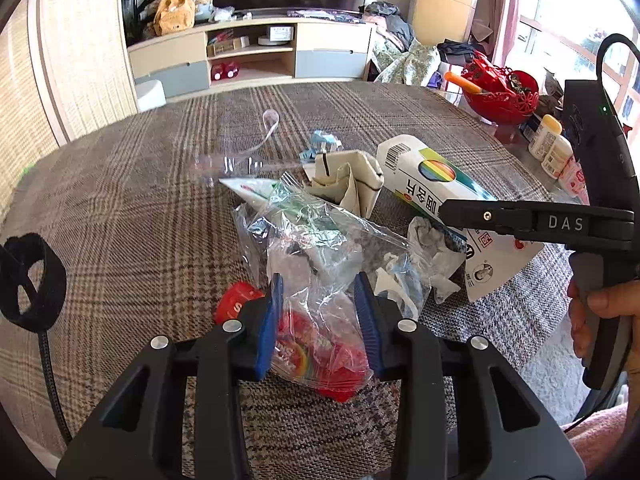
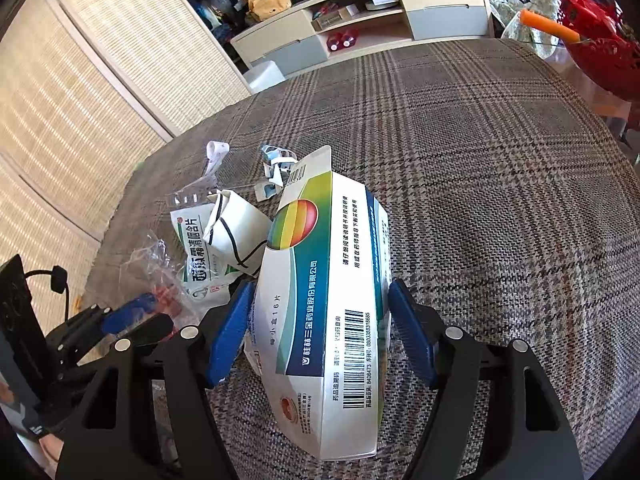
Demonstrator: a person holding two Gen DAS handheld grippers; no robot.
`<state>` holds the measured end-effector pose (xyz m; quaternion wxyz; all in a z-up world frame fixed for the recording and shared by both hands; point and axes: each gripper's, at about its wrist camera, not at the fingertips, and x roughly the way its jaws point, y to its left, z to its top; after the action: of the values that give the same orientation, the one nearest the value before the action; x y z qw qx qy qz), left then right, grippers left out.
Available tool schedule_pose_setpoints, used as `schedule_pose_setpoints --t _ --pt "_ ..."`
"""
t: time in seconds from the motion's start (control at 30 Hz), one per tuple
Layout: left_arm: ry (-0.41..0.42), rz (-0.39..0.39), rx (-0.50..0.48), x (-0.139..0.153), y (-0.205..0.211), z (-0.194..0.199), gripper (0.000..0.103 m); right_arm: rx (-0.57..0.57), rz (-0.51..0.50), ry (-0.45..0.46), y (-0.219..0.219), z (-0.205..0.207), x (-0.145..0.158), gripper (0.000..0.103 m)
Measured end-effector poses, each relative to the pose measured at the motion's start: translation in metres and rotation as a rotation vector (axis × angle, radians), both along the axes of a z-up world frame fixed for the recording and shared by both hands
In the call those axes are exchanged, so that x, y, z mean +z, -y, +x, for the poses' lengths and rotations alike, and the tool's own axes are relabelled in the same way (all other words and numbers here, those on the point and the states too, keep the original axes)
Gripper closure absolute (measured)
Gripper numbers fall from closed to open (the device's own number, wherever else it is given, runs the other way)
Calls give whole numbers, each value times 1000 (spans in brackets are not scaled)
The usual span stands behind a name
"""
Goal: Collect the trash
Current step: 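Grasp the white medicine box with the right gripper while the left gripper grasps the plastic bag, then carry the box and plastic bag to the trash bin and release both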
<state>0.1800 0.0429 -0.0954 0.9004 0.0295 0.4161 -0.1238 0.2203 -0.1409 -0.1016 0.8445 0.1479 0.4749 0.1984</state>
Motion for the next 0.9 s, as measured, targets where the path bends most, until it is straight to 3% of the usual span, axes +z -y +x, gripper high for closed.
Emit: schedule_pose_setpoints --t 0.4,0.7,0.9 --pt "83 20 9 52 8 -40 70 -19 -6 108 22 -43 64 33" --pt "115 5 29 96 14 -116 70 6 -38 183 34 -113 114 33" --pt "112 -38 24 108 18 -166 70 15 -100 221 42 -169 125 33"
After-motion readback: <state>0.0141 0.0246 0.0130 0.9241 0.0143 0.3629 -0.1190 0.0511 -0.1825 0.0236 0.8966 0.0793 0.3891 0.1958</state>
